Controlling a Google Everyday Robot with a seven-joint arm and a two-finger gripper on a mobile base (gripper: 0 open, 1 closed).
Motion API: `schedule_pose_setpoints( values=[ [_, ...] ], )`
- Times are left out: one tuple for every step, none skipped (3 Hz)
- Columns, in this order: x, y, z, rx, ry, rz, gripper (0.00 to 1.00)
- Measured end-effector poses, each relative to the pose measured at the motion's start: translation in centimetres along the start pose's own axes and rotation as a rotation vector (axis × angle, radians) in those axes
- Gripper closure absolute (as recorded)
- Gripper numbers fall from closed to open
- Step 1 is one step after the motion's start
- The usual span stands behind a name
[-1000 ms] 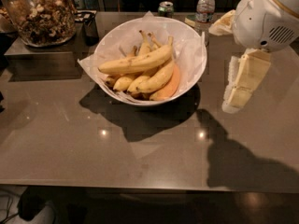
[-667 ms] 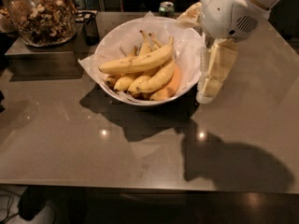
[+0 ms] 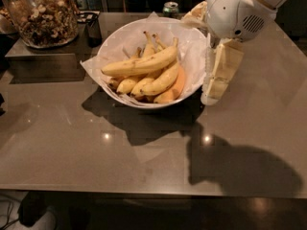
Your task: Pick banana from white bowl
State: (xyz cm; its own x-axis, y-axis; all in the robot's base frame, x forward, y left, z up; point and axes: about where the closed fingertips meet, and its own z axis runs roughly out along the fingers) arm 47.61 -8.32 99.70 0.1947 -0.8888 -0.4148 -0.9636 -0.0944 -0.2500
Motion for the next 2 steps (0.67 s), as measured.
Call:
schedule_pose_setpoints(
  values=[
    [-0.1, -1.8, 1.3, -0.023, -0.032, 0.009, 0.00],
    [-0.9, -3.9, 3.5, -0.071, -0.082, -0.001, 0.00]
  ],
)
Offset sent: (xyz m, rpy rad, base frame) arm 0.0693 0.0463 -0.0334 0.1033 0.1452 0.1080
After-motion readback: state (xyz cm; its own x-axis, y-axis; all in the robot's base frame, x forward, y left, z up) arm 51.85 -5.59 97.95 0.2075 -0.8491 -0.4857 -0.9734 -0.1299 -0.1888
